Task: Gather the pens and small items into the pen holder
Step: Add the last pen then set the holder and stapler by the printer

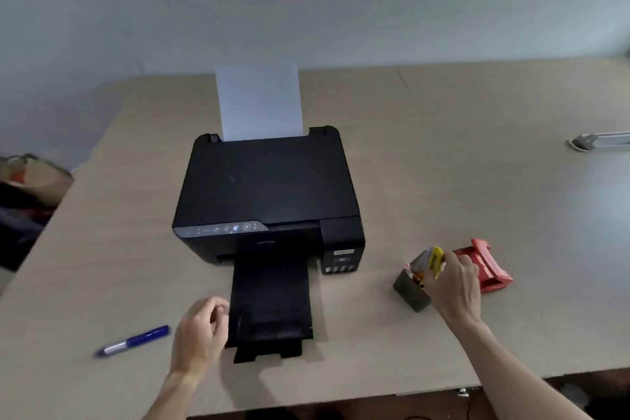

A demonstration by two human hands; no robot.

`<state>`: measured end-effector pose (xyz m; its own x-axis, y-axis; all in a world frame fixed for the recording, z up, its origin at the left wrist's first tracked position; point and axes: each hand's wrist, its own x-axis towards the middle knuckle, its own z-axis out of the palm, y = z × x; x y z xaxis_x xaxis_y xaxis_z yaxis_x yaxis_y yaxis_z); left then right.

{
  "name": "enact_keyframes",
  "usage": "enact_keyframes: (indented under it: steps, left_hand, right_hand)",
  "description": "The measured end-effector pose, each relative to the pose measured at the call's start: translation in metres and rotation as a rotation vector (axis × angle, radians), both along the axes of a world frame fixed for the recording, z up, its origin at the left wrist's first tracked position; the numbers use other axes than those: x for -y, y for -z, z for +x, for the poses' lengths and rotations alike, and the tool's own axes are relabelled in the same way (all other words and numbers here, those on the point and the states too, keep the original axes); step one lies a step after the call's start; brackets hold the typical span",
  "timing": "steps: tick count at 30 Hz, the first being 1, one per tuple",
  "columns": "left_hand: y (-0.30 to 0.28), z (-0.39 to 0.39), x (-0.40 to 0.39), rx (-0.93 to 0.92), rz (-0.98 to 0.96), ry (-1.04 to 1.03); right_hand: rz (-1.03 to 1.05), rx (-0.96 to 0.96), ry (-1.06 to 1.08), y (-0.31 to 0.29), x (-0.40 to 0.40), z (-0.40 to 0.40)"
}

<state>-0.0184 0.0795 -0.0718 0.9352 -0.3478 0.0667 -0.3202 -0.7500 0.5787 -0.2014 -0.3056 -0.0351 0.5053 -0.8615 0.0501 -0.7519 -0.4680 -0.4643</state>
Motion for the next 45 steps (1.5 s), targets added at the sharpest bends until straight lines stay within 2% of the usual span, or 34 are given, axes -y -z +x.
enact_keyframes:
  steps: [3,7,9,12,15,21,24,28,34,41,45]
  left_hand:
    - [0.002,0.016,-0.035,-0.026,0.028,-0.245]
    - [0.017,0.036,-0.071,-0.119,0.127,-0.460]
    - [0.026,0.045,-0.085,-0.184,0.270,-0.459]
    - [0.038,0.052,-0.098,-0.263,0.420,-0.413]
    - [0.045,0.056,-0.106,-0.247,0.469,-0.379]
    - [0.040,0.058,-0.111,-0.196,0.523,-0.314]
    - [0.029,0.051,-0.098,-0.155,0.416,-0.295]
    - [0.006,0.032,-0.064,-0.144,0.083,-0.268]
    - [-0.028,0.009,0.011,-0.076,-0.187,0.001]
    - [-0.043,-0.034,0.122,-0.209,-0.406,0.414]
    - [-0.059,-0.061,0.188,-0.331,-0.474,0.543]
  right_hand:
    - [0.024,0.027,0.039,0.004,-0.006,0.005]
    - [-0.026,0.084,0.141,0.003,-0.020,0.009]
    - [-0.044,0.168,0.107,0.000,-0.034,0.012]
    - [-0.071,0.191,-0.163,0.002,-0.060,0.015]
    - [0.003,0.084,-0.274,0.004,-0.080,0.022]
    - [0.093,-0.147,-0.324,0.017,-0.101,0.040]
    - [0.121,-0.208,-0.346,0.021,-0.112,0.051]
    - [0.172,-0.201,-0.395,0.026,-0.130,0.064]
    - [0.221,-0.164,-0.403,0.027,-0.143,0.053]
    - [0.347,-0.179,-0.168,0.032,-0.119,-0.015]
    - [0.386,-0.178,-0.016,0.033,-0.102,-0.056]
